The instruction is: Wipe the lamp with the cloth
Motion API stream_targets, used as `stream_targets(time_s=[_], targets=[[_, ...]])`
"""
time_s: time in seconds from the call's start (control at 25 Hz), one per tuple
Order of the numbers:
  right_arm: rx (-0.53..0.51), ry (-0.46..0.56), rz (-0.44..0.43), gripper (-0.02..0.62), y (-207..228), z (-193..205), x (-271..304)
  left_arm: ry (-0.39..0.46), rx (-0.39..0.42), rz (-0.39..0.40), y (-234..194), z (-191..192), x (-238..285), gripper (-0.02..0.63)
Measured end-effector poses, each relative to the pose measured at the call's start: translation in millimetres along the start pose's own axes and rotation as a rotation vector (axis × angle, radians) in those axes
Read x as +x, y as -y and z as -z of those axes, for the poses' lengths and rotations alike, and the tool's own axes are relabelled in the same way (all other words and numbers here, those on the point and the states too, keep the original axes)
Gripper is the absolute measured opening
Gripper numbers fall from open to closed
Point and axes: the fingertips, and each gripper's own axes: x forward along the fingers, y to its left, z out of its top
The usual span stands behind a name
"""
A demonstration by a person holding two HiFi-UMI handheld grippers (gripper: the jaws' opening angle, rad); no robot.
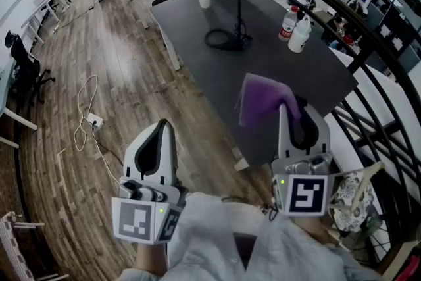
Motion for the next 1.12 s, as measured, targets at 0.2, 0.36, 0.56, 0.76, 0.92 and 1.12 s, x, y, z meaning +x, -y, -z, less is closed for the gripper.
stream_targets(time_s=[0.2,0.36,0.56,0.76,0.92,1.12], targets=[[0.002,-0.004,-0.005,0.06,3.1,2.3,-0.6,-0.001,-0.001,-0.006,2.3,0.2,-0.2,0.006],[0.005,0.003,-0.009,0.06,3.1,1.1,0.3,-0.007,-0.004,-0.017,0.9,0.5,-0.9,0.006],[-0.004,-0.003,-0.017,0.06,2.5,2.8,3.3,-0.021,-0.008,-0.032,-1.4,4.2,-1.4,0.006],[-0.001,-0.003,-0.018,0.06,-1.6,3.2,6.9,-0.034,-0.015,-0.04,-7.7,9.1,-3.0,0.006],[-0.005,-0.025,-0.015,0.06,-6.3,8.0,15.1,-0.034,-0.011,-0.02,-14.5,11.7,5.9,0.008],[-0.011,-0.038,0.013,0.06,-19.3,13.9,35.6,-0.036,-0.006,0.024,-35.4,20.8,22.4,0.006]])
